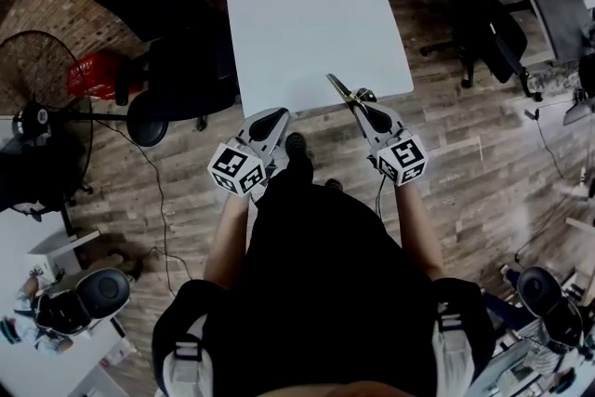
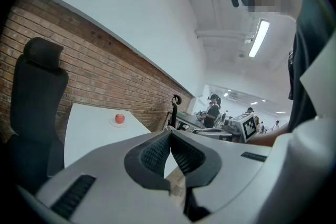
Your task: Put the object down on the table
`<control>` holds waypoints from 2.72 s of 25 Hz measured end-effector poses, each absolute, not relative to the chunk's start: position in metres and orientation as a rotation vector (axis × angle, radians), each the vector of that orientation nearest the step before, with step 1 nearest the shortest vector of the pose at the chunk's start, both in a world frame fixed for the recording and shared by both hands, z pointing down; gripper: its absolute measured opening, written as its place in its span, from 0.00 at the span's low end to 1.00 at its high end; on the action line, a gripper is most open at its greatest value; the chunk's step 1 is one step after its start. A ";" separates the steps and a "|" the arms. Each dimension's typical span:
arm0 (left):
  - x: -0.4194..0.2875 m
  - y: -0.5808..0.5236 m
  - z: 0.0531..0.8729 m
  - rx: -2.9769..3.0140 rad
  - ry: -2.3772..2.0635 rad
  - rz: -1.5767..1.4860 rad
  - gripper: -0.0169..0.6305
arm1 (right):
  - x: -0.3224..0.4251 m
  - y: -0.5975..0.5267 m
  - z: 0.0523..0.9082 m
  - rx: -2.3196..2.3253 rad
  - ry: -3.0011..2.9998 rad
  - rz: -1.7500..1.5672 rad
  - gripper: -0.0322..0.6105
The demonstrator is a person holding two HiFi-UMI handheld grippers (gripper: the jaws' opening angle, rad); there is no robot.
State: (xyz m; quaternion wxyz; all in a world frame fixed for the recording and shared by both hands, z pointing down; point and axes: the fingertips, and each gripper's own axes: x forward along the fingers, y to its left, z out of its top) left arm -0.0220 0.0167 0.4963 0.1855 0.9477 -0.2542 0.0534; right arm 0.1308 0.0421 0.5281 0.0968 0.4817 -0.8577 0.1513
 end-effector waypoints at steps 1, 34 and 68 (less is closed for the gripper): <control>-0.020 0.010 0.496 2.673 -0.708 0.151 0.06 | 0.130 0.036 0.529 1.426 -2.538 0.449 0.05; -0.067 -0.136 0.514 2.688 -0.560 0.162 0.06 | 0.081 -0.098 0.545 1.550 -2.437 0.470 0.05; -0.070 -0.173 0.512 2.593 -0.775 0.139 0.06 | 0.075 -0.163 0.557 1.262 -2.491 0.497 0.05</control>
